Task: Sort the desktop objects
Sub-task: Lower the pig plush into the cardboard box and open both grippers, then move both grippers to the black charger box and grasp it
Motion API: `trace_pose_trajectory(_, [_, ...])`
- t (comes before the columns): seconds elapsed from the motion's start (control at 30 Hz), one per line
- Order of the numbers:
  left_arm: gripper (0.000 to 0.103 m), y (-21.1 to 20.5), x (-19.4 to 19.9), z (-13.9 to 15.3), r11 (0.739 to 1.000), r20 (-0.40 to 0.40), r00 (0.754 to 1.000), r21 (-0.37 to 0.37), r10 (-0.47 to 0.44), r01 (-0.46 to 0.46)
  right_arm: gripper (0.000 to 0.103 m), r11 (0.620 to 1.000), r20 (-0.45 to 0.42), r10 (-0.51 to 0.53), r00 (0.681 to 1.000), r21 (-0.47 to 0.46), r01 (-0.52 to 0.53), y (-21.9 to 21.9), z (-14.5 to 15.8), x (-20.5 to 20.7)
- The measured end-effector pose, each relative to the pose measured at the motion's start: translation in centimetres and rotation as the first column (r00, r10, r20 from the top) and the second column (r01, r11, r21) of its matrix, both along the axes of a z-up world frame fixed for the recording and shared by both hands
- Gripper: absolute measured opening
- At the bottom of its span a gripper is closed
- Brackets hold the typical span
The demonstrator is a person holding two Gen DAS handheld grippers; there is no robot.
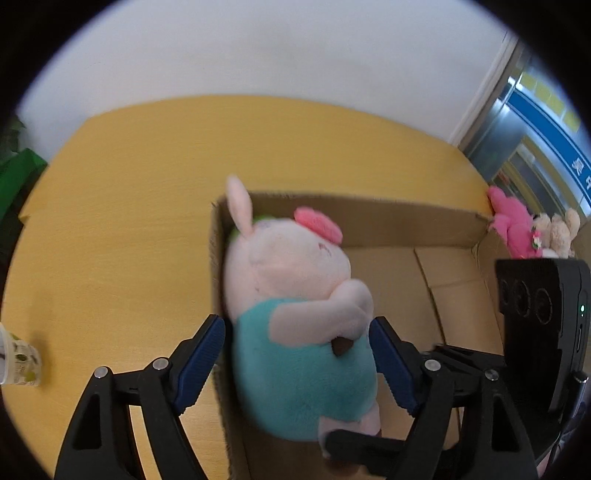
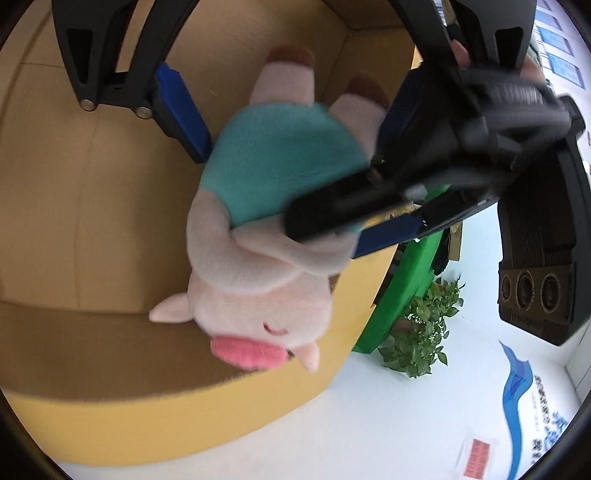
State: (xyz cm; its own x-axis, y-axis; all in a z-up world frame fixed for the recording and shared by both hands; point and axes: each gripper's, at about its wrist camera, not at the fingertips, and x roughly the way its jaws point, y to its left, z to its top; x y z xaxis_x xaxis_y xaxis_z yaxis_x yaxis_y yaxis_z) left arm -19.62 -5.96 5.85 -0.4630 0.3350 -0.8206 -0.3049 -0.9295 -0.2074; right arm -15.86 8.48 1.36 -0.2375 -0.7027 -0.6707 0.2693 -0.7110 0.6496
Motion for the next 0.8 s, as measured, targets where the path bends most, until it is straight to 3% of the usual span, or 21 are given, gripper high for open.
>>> trace_pose_trajectory(0.17, [0.08,-1.9,4.2,5.2,0.998,-0.182,0.981,0.022,0.065,-0.062,0.102,0.998,-0.135,-0.046,0.99,0.046,0.053,2.8,5.6,2.0])
trace_pose_trajectory(0.4, [0.081,0.9,14.1,9.8,0.998,-0.415,0.91,-0.038,0.028,-0.048,0.103,0.976,-0.308,-0.106,0.945,0.151,0.158,8.3,11.7,10.1])
trace_pose_trajectory(0.5, [0.081,2.3,18.4,10.7,0.998,-0.461,0.887,-0.044,0.016,-0.041,0.103,0.96,-0.385,-0.114,0.916,0.196,0.202,11.4,13.6,15.4])
trace_pose_trajectory(0.7, [0.081,4.0,24.0,11.7,0.998,-0.478,0.876,0.021,0.058,-0.055,0.103,0.914,-0.534,-0.138,0.834,0.255,0.315,14.1,17.4,22.7])
trace_pose_trajectory(0.8, [0.081,4.7,26.1,11.8,0.998,-0.503,0.862,0.04,0.057,-0.043,0.102,0.911,-0.55,-0.122,0.826,0.269,0.314,14.8,18.0,25.2])
